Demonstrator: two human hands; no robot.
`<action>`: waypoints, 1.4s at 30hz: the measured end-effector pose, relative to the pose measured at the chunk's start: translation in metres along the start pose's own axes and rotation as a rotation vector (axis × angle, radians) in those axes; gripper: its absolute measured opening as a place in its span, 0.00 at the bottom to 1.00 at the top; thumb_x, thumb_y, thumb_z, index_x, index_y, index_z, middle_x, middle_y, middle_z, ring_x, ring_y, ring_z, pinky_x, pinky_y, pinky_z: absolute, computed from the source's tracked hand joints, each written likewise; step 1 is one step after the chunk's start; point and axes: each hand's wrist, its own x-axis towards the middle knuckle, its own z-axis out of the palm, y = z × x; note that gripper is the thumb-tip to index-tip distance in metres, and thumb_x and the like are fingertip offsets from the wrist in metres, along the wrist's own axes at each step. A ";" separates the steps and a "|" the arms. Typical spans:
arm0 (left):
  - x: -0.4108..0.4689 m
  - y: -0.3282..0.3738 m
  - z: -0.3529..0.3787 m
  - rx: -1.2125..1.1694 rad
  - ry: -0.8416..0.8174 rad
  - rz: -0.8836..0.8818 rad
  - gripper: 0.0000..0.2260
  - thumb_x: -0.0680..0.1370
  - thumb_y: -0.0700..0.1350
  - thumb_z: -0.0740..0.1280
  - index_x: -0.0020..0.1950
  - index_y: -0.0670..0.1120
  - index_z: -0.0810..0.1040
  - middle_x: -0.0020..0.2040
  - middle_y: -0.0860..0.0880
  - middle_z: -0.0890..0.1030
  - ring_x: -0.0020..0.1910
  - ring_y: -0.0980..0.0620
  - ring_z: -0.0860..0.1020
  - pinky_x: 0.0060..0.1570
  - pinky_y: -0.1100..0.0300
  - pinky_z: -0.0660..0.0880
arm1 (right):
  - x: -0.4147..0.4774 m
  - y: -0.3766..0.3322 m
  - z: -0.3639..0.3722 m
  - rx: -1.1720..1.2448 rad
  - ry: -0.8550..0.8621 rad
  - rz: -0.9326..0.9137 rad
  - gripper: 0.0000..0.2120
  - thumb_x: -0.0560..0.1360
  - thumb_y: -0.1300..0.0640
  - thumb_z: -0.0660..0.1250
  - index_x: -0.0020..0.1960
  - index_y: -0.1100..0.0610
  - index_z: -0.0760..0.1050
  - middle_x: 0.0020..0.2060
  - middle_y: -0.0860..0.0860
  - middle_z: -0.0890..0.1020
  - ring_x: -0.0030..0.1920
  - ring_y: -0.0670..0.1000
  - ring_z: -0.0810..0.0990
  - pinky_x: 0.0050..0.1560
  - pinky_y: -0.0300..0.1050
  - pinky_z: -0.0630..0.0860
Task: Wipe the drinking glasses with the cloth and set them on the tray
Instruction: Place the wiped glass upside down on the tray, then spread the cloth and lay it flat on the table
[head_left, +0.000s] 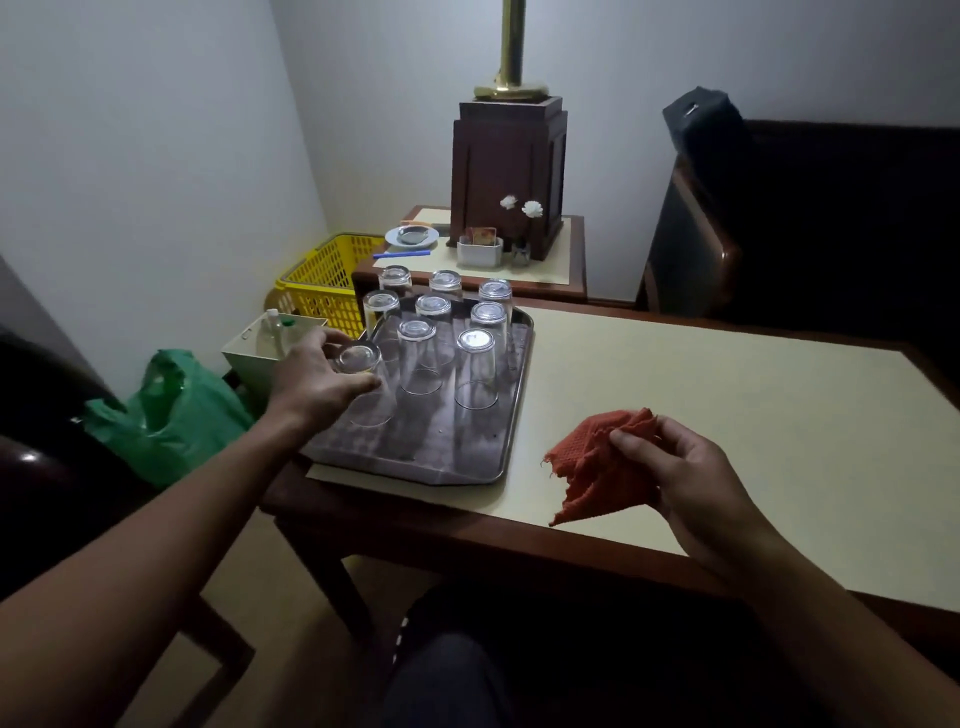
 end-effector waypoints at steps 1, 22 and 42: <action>0.007 -0.005 0.001 0.016 0.005 -0.004 0.29 0.63 0.48 0.85 0.59 0.48 0.77 0.51 0.48 0.81 0.49 0.47 0.82 0.52 0.50 0.82 | 0.001 0.001 0.004 -0.019 -0.007 -0.009 0.10 0.80 0.64 0.70 0.61 0.62 0.82 0.53 0.60 0.88 0.52 0.56 0.89 0.46 0.44 0.85; 0.067 -0.035 0.042 0.191 0.136 0.024 0.34 0.68 0.39 0.76 0.73 0.43 0.70 0.67 0.37 0.76 0.65 0.37 0.74 0.64 0.46 0.73 | 0.025 0.004 0.000 -0.289 0.008 -0.110 0.14 0.80 0.58 0.72 0.63 0.47 0.78 0.53 0.55 0.89 0.56 0.57 0.88 0.64 0.62 0.81; -0.104 0.164 0.101 -0.471 -0.819 0.298 0.04 0.80 0.40 0.72 0.52 0.40 0.83 0.45 0.40 0.85 0.47 0.47 0.83 0.55 0.47 0.80 | -0.003 -0.115 -0.034 -0.527 0.020 -0.586 0.13 0.73 0.45 0.73 0.54 0.51 0.82 0.46 0.51 0.87 0.48 0.51 0.87 0.41 0.44 0.85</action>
